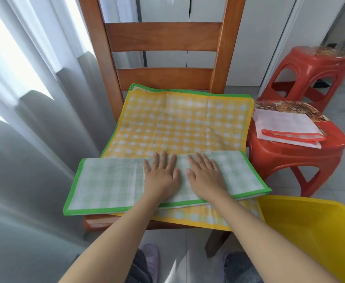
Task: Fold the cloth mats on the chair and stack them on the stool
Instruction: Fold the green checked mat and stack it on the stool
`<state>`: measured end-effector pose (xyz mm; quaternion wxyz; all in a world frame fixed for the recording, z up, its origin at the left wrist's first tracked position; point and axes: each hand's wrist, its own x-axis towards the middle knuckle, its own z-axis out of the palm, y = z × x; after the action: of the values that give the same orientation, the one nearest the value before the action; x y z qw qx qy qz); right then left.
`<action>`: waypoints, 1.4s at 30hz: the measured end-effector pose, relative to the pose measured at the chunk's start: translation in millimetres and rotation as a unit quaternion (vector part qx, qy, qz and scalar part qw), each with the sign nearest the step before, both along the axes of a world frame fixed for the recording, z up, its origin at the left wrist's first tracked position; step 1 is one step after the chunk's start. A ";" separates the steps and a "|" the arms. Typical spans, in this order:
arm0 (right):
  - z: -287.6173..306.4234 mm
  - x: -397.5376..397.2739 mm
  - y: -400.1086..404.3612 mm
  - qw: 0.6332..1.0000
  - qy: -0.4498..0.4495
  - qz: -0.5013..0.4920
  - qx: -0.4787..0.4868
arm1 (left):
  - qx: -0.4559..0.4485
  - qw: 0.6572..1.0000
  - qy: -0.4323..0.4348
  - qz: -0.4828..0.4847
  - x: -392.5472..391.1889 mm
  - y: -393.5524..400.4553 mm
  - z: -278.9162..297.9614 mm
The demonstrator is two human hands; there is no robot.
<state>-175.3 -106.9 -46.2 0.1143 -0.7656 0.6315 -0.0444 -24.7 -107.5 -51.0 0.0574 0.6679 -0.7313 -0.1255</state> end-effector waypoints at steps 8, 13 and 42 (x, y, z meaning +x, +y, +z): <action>1.2 4.3 0.0 0.998 0.043 -0.027 0.033 | 0.016 0.994 -0.054 0.096 99.9 17.1 2.3; 15.0 43.7 1.3 0.996 -0.077 0.022 0.024 | 0.010 0.994 -0.049 0.092 105.4 23.9 4.9; 19.9 100.1 13.5 0.986 -0.024 0.126 0.109 | -0.117 0.840 0.391 0.358 202.8 37.5 49.2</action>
<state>-75.1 -93.5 -26.3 0.2165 -0.8206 0.5285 0.0209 178.0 -70.0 -1.7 0.4570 0.7670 -0.3674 -0.2605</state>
